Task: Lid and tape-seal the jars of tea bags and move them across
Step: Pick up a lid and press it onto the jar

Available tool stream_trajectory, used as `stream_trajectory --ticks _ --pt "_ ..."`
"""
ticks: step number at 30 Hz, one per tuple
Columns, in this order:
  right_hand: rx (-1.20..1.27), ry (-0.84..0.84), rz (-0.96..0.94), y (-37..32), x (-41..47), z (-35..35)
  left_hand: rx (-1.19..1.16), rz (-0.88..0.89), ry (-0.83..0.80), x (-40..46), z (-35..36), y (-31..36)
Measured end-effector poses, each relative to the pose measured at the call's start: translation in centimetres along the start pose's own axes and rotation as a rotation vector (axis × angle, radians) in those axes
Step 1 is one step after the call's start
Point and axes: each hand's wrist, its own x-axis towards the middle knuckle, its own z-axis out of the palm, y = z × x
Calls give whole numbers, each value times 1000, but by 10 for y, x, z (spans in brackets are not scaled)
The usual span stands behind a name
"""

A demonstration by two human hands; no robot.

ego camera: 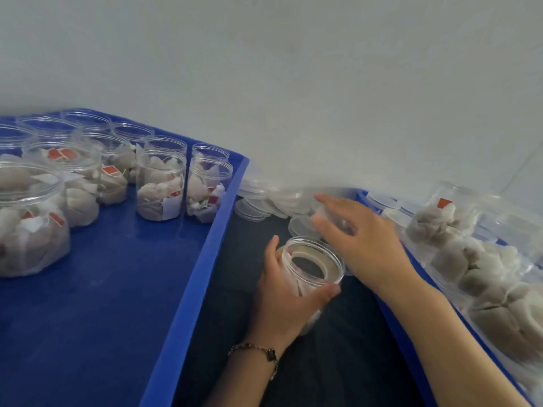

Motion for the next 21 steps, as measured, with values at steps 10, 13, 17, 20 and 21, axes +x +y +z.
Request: stream_trajectory --ticks 10,13,17,20,21 --pt "-153 -259 -122 0 -10 27 290 71 143 4 13 -1" --pt "-152 -271 -117 -1 -10 28 356 77 160 6 11 -3" --pt "-176 -282 -124 -2 -10 29 240 51 103 4 8 -2" --pt "-247 -322 -125 -2 -9 29 248 97 108 1 8 -1" --pt "-278 -333 -126 -3 -9 30 207 92 72 1 6 -3"
